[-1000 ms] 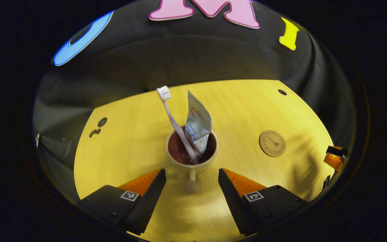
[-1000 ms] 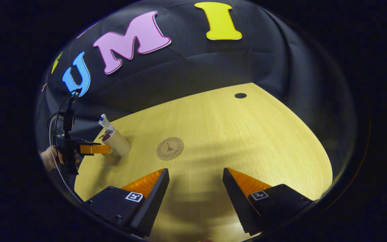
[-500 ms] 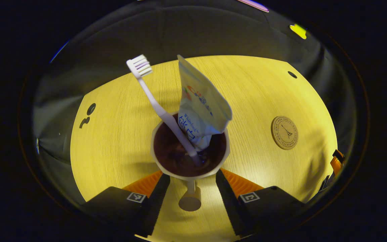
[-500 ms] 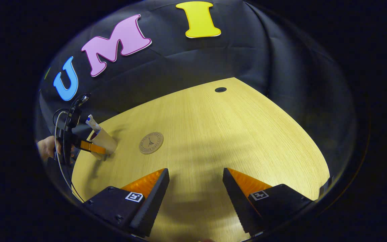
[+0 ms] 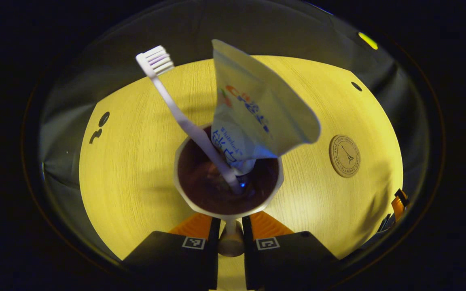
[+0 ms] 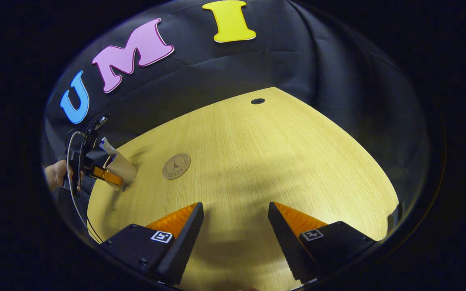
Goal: Put the toothbrush and toothpaste on the desktop into the cup, then pick up the cup and place it on the coaster on the desktop.
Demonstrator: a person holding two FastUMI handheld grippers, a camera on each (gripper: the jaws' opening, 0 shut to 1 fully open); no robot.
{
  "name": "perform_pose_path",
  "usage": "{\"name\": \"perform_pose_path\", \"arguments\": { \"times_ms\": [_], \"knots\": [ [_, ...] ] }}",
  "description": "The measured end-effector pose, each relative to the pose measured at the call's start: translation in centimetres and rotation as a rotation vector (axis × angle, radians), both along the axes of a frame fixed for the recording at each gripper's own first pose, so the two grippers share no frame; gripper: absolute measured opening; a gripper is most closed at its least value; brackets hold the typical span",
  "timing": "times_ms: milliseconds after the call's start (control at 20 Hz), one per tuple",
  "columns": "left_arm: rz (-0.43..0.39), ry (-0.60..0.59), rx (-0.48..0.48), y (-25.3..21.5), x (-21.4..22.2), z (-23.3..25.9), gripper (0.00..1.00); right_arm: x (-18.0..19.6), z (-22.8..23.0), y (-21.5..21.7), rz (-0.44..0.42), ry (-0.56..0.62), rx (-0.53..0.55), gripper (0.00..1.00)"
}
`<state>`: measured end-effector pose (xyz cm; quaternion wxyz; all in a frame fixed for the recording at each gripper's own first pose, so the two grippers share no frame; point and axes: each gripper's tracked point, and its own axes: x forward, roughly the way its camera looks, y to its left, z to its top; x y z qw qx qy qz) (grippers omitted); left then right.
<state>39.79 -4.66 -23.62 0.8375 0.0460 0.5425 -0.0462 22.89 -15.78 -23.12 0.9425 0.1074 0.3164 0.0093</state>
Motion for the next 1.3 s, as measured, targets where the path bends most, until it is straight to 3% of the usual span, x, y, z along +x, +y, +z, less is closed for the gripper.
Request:
{"name": "perform_pose_path", "arguments": {
  "times_ms": [400,500,550,800,1000,1050,1100,1300],
  "knots": [
    [-0.032,-0.026,-0.029,-0.5,0.4,0.5,0.28,-0.4,1.1,-0.4,0.003,-0.028,-0.012,0.98],
    [-0.063,-0.043,-0.034,-0.7,0.4,0.8,0.32,-0.8,1.3,-0.7,0.002,-0.035,-0.015,0.98],
    [-0.083,-0.046,-0.034,-0.8,0.5,1.0,0.27,-0.9,1.4,-0.9,0.000,-0.037,-0.017,0.98],
    [-0.203,-0.055,-0.024,-3.1,1.1,0.4,0.27,-1.7,2.2,-2.8,-0.036,-0.054,-0.022,0.98],
    [-0.274,-0.050,-0.039,-5.9,1.5,0.2,0.27,-2.6,2.5,-5.2,-0.087,-0.062,-0.021,0.98],
    [-0.290,-0.047,-0.041,-7.0,1.6,0.2,0.31,-2.8,2.5,-5.9,-0.102,-0.061,-0.022,0.98],
    [-0.306,-0.044,-0.038,-7.8,1.8,0.1,0.27,-3.1,2.4,-6.6,-0.118,-0.059,-0.020,0.98],
    [-0.365,-0.037,-0.018,-10.4,2.3,-0.1,0.27,-4.3,2.2,-9.0,-0.188,-0.055,-0.012,0.98]
  ]
}}
